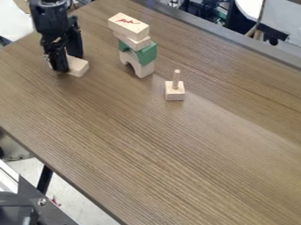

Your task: Put the rectangle on the table on top of the rectangle in the stack

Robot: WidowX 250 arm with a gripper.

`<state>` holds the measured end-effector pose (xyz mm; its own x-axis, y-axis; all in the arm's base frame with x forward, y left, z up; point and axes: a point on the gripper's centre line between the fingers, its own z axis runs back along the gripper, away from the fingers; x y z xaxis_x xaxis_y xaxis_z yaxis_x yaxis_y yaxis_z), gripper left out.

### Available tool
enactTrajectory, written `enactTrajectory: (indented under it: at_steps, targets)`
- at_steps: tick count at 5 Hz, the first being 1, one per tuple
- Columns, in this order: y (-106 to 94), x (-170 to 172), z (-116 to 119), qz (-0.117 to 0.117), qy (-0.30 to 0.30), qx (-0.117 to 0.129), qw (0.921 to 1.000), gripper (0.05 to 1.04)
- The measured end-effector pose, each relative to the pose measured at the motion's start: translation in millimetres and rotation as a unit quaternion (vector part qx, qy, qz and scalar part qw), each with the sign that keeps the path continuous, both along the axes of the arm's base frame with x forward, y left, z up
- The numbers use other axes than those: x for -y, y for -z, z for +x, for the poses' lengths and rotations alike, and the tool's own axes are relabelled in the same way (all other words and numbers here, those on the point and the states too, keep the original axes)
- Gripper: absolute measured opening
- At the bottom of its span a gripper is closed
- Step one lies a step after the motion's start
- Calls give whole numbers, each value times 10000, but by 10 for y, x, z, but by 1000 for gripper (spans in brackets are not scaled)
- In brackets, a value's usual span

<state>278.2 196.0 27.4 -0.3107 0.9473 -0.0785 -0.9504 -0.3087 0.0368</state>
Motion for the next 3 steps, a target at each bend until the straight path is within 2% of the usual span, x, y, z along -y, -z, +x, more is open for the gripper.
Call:
enactTrajectory:
  at_steps: [1,2,3]
  targets:
    - [-69,12,1,5,103,43,9999,556]
    - [-449,99,116,-294,224,414,9985,556]
    - [-965,234,298,-727,566,1012,9906,556]
